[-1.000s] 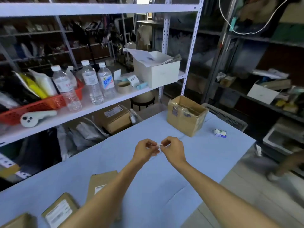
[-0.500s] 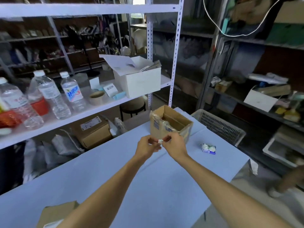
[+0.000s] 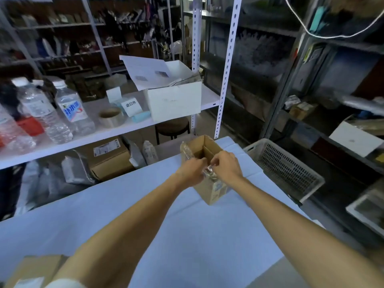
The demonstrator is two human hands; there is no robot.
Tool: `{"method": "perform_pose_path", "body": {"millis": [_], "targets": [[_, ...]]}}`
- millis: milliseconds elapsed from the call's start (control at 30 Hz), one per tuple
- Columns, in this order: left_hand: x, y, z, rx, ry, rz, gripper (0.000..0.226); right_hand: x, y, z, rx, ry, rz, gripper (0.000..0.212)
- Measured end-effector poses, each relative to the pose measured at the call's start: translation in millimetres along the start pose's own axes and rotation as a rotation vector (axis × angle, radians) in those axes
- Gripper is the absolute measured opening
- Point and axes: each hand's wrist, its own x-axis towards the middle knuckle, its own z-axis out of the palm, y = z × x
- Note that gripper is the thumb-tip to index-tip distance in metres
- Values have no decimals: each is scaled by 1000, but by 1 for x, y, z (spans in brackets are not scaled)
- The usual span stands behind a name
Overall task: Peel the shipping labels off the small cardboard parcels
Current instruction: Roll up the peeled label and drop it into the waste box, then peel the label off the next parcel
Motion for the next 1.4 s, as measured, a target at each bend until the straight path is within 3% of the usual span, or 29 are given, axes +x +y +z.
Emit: {"method": "perform_pose_path", "body": {"millis": [200,700,833,967,1200,1400], "targets": [[29,8,-23,191,-69,-66,31,36,5,-10,-194,-79,-136,23],[31,2,-29,212,-30,-137,29,53,5,-11,-173,-101,-175,30],[13,-10,-34,189,-16,-190,36,42,-18,2,-177,-158,-295,27],[-26,-46,-37,112,19,-300,39,30,-65,31,-156,-301,-467,18],[-163,-134,-30,-183,150,-663,36,-25,-167,111,-268,-442,-642,32],[-280,-198,-31,-196,229,-803,35,-102,-269,165,-291,-514,-849,34]]}}
